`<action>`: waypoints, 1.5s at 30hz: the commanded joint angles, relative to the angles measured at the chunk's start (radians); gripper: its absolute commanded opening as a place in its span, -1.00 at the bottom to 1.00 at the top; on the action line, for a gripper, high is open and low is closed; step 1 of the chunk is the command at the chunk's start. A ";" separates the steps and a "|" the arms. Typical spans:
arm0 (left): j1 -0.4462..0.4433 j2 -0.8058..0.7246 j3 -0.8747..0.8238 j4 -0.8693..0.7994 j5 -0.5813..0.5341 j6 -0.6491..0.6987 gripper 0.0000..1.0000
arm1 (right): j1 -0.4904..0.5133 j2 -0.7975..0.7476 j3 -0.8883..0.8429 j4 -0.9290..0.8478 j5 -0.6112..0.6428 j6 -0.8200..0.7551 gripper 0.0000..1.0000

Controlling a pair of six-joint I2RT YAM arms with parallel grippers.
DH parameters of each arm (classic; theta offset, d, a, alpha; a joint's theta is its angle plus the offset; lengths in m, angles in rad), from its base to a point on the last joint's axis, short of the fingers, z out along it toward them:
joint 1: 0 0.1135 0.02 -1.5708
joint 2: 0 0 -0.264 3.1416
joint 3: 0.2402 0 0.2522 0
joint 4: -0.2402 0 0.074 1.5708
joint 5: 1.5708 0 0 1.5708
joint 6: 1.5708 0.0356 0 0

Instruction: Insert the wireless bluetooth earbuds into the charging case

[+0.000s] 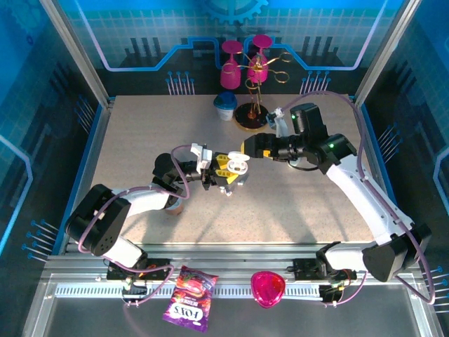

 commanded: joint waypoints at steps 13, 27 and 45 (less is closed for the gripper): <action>-0.006 0.014 0.031 0.053 -0.034 0.004 -0.57 | -0.024 -0.188 -0.228 0.238 -0.164 0.159 0.82; -0.007 0.012 0.058 0.053 -0.075 0.037 -0.57 | 0.046 -0.232 -0.606 0.953 -0.241 0.678 0.74; -0.018 0.003 0.055 0.053 -0.069 0.034 -0.57 | 0.079 -0.153 -0.630 1.143 -0.255 0.756 -0.15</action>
